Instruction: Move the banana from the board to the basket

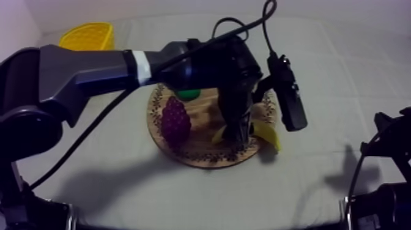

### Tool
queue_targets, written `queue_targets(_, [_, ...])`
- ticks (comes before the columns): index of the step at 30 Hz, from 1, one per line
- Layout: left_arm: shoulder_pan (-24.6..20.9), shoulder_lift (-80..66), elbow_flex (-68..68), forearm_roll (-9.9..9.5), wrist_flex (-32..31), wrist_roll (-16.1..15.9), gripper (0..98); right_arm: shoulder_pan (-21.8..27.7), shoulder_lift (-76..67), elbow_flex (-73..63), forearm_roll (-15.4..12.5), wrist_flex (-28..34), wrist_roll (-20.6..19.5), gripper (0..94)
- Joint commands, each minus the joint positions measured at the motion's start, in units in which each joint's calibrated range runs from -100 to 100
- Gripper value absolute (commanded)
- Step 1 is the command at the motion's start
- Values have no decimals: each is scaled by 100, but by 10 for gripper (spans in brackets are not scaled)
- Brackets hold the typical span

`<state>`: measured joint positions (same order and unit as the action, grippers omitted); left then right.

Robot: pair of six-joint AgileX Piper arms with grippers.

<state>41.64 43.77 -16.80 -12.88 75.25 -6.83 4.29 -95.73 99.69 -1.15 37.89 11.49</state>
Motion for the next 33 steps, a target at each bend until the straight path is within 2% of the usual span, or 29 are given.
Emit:
queue_targets(1, [24, 77, -109, -34, 139, 11, 732, 0, -2, -3, 1, 1, 1, 3])
queue_targets(6, [125, 289, -348, -144, 440, 64, 632, 0, -2, -3, 1, 1, 1, 3])
queue_targets(10, [231, 429, -437, -303, 548, 207, 508, 0, -2, -3, 1, 1, 1, 3])
queue_targets(15, [277, 571, -523, -395, 616, 396, 407, 0, -2, -3, 1, 1, 1, 3])
queue_targets(27, [267, 643, -972, -564, 902, 680, 308, 0, -2, -3, 1, 1, 1, 3])
queue_targets(33, [236, 152, -1175, -845, 1237, 736, 298, 0, -2, -3, 1, 1, 1, 3])
